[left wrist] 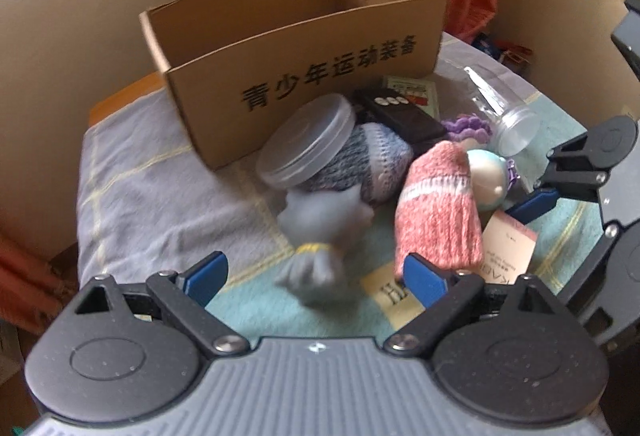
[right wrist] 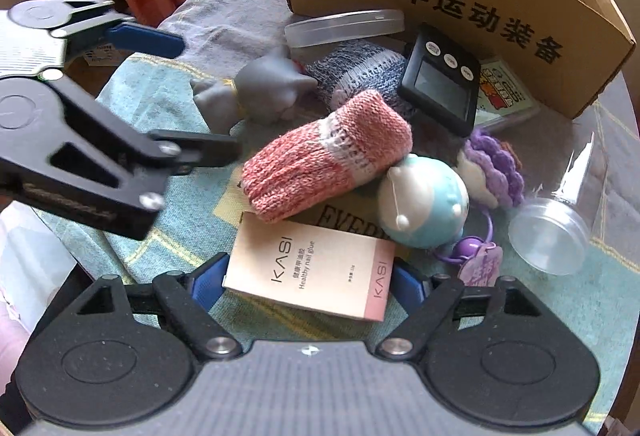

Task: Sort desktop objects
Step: 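Grasp the grey cat figurine with the left tool while the right tool grasps the KASI box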

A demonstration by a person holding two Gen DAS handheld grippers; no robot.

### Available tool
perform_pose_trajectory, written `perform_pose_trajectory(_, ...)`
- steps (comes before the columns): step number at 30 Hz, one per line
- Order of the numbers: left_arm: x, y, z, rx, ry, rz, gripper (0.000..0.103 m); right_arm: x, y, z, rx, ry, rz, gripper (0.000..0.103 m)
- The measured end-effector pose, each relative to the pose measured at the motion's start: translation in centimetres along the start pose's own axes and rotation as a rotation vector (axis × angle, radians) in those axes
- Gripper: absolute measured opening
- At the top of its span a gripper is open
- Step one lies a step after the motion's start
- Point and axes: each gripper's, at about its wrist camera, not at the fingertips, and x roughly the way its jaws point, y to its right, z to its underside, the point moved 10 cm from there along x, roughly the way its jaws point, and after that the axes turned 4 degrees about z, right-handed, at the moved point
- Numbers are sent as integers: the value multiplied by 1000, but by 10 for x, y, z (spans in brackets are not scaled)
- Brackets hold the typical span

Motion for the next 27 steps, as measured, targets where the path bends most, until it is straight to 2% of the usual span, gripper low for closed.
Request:
perform_pose_trajectory(4, 7, 3, -5, 37, -2, -8, 88, -1, 1, 1, 9, 1, -11, 87)
perform_pose_trajectory(8, 13, 2, -10, 30, -6, 7, 82, -1, 3, 1, 12, 0, -15, 87)
perform_pose_trajectory(13, 24, -1, -9, 25, -56, 26, 53, -2, 4, 2, 17, 3, -24, 88)
perform_pose_trajectory(14, 25, -1, -8, 26, -62, 30, 51, -2, 4, 3, 19, 4, -25, 88)
perform_pose_trajectory(20, 31, -4, -5, 0, -80, 36, 50, -2, 6, 5, 16, 4, -15, 87)
perform_pose_trajectory(22, 34, -4, -4, -14, -88, 40, 45, -2, 6, 5, 14, 4, -14, 87)
perform_pose_trajectory(27, 32, -4, -3, -26, -84, 34, 44, -5, 7, 5, 21, 9, -13, 87)
